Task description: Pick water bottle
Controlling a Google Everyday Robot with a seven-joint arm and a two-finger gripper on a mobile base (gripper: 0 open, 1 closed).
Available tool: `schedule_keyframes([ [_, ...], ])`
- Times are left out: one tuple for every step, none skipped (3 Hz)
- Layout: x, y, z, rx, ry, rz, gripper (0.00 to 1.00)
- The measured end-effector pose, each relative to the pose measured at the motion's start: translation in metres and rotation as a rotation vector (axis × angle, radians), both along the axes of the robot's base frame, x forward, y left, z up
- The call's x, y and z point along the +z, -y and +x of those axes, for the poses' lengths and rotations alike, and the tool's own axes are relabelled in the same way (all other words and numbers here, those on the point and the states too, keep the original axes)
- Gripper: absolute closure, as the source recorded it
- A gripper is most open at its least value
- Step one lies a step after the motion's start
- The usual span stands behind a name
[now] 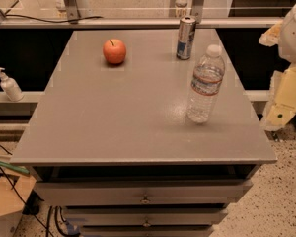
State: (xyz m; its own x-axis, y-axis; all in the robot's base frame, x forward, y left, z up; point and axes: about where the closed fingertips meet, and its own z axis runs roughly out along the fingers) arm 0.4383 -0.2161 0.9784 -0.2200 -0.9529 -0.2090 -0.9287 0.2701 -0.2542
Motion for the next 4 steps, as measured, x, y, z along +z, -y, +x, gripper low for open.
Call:
schedule_keyframes([
  [0.000,0.000,0.000,0.000,0.000,0.000,0.00],
  [0.003,-0.004,0.002,0.021,0.017,0.038,0.00],
  [0.003,-0.017,0.009,0.085,0.035,0.129,0.00],
  [-0.004,-0.044,0.021,0.168,0.049,0.262,0.00],
])
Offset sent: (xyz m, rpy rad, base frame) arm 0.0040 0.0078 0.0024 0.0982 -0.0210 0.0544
